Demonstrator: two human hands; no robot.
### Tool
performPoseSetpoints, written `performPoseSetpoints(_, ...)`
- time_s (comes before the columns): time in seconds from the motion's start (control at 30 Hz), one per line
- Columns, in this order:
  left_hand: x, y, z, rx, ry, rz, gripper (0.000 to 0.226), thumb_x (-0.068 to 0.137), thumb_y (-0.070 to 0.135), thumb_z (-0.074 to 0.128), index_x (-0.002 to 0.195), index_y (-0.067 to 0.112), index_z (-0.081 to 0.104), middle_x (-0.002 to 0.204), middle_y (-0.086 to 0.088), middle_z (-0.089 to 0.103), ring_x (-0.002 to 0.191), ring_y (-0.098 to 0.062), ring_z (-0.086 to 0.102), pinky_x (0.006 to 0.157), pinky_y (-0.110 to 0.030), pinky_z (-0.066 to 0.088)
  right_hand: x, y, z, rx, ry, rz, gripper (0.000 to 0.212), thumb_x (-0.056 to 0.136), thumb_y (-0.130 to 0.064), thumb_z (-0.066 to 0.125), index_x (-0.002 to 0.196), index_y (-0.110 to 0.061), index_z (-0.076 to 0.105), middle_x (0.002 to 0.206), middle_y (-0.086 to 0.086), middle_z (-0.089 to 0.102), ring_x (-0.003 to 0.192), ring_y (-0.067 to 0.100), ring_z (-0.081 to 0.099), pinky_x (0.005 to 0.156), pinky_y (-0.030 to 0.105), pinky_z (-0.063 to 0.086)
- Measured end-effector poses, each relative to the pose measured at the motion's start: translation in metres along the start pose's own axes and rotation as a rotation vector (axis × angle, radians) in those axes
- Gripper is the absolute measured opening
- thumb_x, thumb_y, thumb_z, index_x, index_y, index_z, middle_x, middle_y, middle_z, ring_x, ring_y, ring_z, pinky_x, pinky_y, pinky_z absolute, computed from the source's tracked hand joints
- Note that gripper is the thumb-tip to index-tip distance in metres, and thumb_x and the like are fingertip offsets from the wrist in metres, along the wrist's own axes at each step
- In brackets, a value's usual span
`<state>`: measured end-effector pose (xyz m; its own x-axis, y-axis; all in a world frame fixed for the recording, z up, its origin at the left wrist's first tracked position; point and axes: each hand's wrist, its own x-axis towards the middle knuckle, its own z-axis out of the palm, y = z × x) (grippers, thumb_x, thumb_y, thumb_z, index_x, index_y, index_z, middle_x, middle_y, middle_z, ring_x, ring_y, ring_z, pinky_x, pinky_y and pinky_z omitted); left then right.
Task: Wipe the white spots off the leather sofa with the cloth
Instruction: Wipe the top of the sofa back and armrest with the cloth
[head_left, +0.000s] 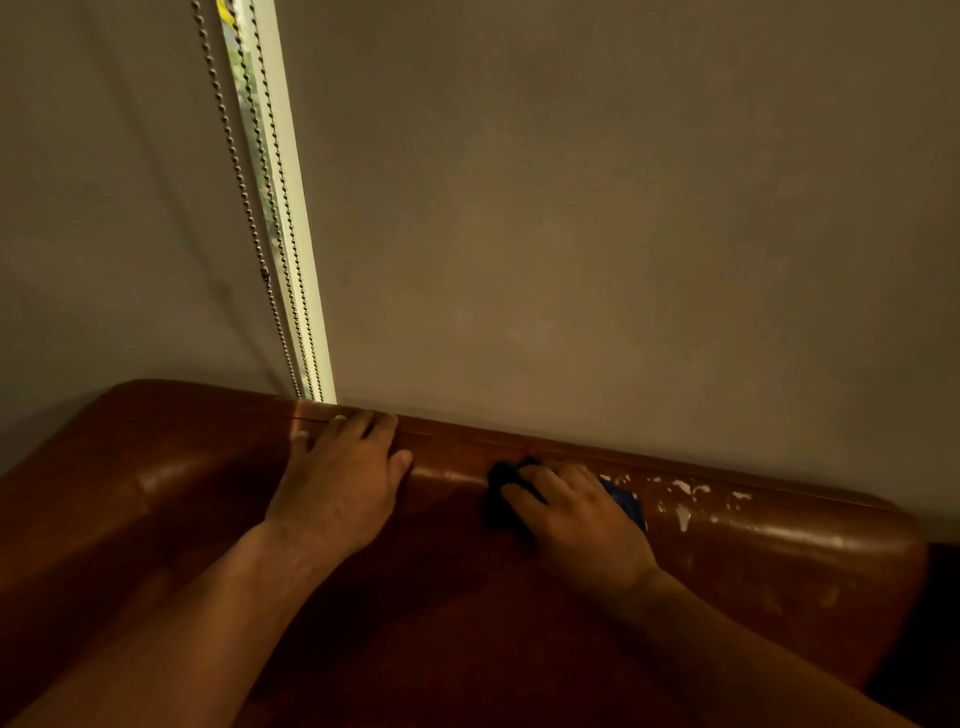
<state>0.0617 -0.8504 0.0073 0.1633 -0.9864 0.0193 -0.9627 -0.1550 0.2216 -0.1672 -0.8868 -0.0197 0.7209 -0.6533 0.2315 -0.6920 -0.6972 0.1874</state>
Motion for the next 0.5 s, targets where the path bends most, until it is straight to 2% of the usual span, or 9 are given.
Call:
performPoseSetpoints(0.07, -0.002, 0.001, -0.002, 0.006, 0.007, 0.011, 0.052, 0.097, 0.046, 0.031, 0.144, 0.024, 0.03, 0.149, 0.001, 0.036, 0.141, -0.02, 0.027, 0.115, -0.05, 0.022, 0.006, 0.008, -0.012, 0.034, -0.006, 0.052, 0.037, 0.068, -0.018, 0.07, 0.105, -0.017, 0.066, 0.088, 0.007, 0.066, 0.072, 0.028, 0.064, 0.065, 0.039, 0.055)
performPoseSetpoints(0.1, -0.003, 0.002, -0.003, 0.005, 0.011, 0.017, 0.052, 0.097, 0.046, 0.031, 0.144, 0.024, 0.031, 0.147, 0.002, 0.038, 0.14, -0.02, 0.028, 0.115, -0.051, 0.022, 0.009, 0.012, -0.02, 0.057, -0.005, 0.098, 0.038, 0.069, -0.018, 0.07, 0.106, -0.017, 0.065, 0.089, 0.007, 0.065, 0.072, 0.028, 0.064, 0.065, 0.039, 0.054)
performPoseSetpoints(0.2, -0.002, 0.007, -0.008, -0.012, -0.005, 0.008, 0.051, 0.097, 0.046, 0.029, 0.143, 0.024, 0.031, 0.147, 0.002, 0.038, 0.139, -0.02, 0.028, 0.113, -0.052, 0.023, 0.019, 0.015, -0.04, 0.152, -0.001, 0.194, 0.04, 0.086, -0.029, 0.055, 0.124, -0.019, 0.055, 0.119, 0.009, 0.062, 0.101, 0.03, 0.061, 0.091, 0.042, 0.046)
performPoseSetpoints(0.23, -0.001, 0.009, -0.009, -0.012, -0.009, 0.005, 0.051, 0.098, 0.046, 0.028, 0.144, 0.024, 0.03, 0.147, 0.001, 0.038, 0.139, -0.02, 0.028, 0.113, -0.052, 0.023, 0.019, 0.014, -0.042, 0.187, -0.046, 0.223, 0.044, 0.09, -0.038, 0.044, 0.132, -0.024, 0.048, 0.134, 0.007, 0.053, 0.117, 0.03, 0.052, 0.101, 0.044, 0.037)
performPoseSetpoints(0.3, -0.001, 0.013, -0.007, -0.006, -0.018, -0.004, 0.051, 0.098, 0.046, 0.026, 0.144, 0.024, 0.029, 0.149, 0.002, 0.036, 0.14, -0.02, 0.027, 0.112, -0.052, 0.021, 0.012, 0.011, -0.033, 0.193, -0.239, 0.254, 0.06, 0.09, -0.065, 0.023, 0.144, -0.04, 0.022, 0.157, 0.002, 0.02, 0.142, 0.031, 0.017, 0.114, 0.052, 0.008)
performPoseSetpoints(0.37, 0.002, 0.02, -0.001, 0.005, -0.022, -0.006, 0.052, 0.098, 0.047, 0.025, 0.145, 0.025, 0.028, 0.151, 0.002, 0.033, 0.141, -0.019, 0.024, 0.113, -0.051, 0.02, 0.002, 0.006, -0.01, 0.151, -0.375, 0.268, 0.071, 0.082, -0.076, 0.01, 0.145, -0.047, -0.006, 0.159, -0.002, -0.011, 0.144, 0.032, -0.014, 0.11, 0.056, -0.017)
performPoseSetpoints(0.4, 0.002, 0.022, 0.001, 0.004, -0.022, -0.007, 0.052, 0.098, 0.047, 0.025, 0.146, 0.025, 0.027, 0.151, 0.002, 0.032, 0.142, -0.019, 0.023, 0.113, -0.051, 0.02, -0.001, 0.004, 0.001, 0.137, -0.352, 0.281, 0.07, 0.083, -0.075, 0.009, 0.144, -0.048, -0.01, 0.158, -0.001, -0.015, 0.143, 0.032, -0.018, 0.107, 0.056, -0.021)
performPoseSetpoints(0.47, 0.002, 0.024, 0.002, -0.016, -0.029, -0.01, 0.053, 0.098, 0.047, 0.024, 0.146, 0.026, 0.026, 0.152, 0.002, 0.031, 0.143, -0.02, 0.021, 0.114, -0.051, 0.018, -0.001, 0.0, 0.01, 0.089, -0.25, 0.28, 0.062, 0.089, -0.068, 0.011, 0.146, -0.045, 0.002, 0.16, 0.004, 0.001, 0.145, 0.035, -0.004, 0.108, 0.056, -0.015)
performPoseSetpoints(0.5, 0.003, 0.024, 0.002, -0.027, -0.027, -0.014, 0.053, 0.098, 0.047, 0.024, 0.146, 0.025, 0.026, 0.152, 0.002, 0.03, 0.143, -0.02, 0.02, 0.114, -0.052, 0.017, 0.001, -0.002, 0.01, 0.045, -0.198, 0.268, 0.059, 0.091, -0.063, 0.015, 0.146, -0.04, 0.016, 0.157, 0.008, 0.019, 0.144, 0.038, 0.013, 0.11, 0.057, -0.002)
